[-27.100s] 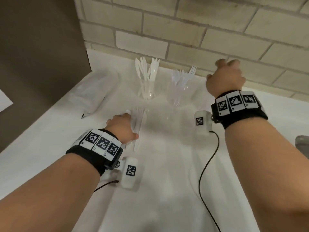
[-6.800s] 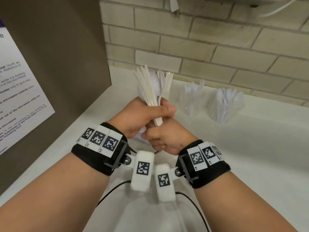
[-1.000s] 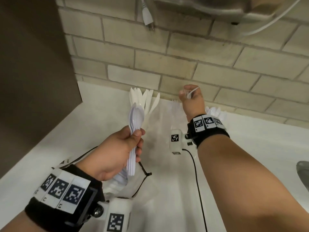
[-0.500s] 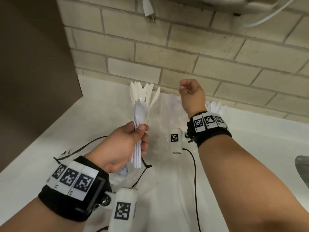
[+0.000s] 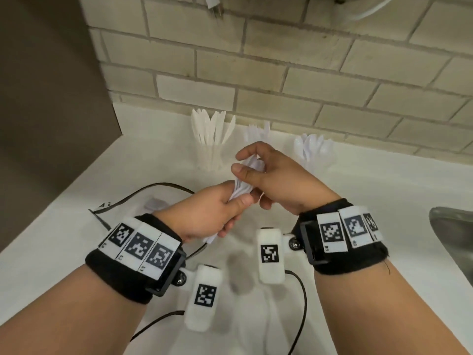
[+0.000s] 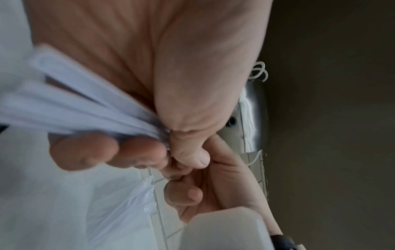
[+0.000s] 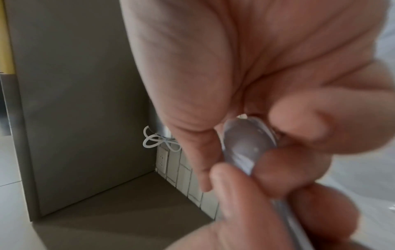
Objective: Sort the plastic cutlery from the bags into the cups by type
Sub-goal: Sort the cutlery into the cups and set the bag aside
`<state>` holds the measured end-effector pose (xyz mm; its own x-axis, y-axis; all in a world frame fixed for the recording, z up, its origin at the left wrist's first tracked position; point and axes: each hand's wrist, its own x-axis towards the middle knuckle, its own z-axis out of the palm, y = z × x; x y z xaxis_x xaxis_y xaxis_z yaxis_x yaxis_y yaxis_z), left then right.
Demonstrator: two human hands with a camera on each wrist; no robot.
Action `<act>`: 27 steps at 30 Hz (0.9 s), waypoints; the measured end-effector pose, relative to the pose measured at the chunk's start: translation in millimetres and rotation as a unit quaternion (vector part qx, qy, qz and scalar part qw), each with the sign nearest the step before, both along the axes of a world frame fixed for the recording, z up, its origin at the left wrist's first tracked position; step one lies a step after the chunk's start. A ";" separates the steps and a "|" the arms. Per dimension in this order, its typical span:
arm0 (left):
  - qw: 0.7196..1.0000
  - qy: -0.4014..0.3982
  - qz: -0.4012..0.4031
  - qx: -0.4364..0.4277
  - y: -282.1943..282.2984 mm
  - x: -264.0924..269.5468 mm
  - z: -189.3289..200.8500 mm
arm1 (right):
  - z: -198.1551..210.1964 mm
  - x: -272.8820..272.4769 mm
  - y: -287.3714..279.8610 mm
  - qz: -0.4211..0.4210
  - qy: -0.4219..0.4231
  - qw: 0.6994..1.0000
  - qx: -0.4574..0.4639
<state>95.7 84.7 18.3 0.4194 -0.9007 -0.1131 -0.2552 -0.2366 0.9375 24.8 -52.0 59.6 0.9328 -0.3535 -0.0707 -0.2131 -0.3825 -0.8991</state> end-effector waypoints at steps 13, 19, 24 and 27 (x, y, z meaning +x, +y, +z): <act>0.978 -0.183 0.087 0.052 13.5 -15.0 -9.7 | -5.5 -32.8 -8.1 -0.058 -0.032 0.997 0.044; 0.910 -0.303 0.047 0.279 45.0 1.4 -19.4 | 25.4 -41.5 -90.0 -0.299 -0.175 0.929 -0.128; 0.923 -0.265 -0.023 0.277 23.8 -2.5 -40.7 | 19.9 -20.3 -130.6 -0.342 -0.210 0.872 -0.279; 0.938 -0.262 -0.016 0.226 8.7 -4.3 -45.0 | 5.4 -1.9 -141.6 -0.319 -0.121 0.887 -0.311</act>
<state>91.3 93.4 -26.7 0.4975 -0.8239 -0.2716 -0.6670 -0.5634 0.4875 22.9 -193.5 65.0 0.4902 -0.7146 0.4990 -0.3935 -0.6923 -0.6049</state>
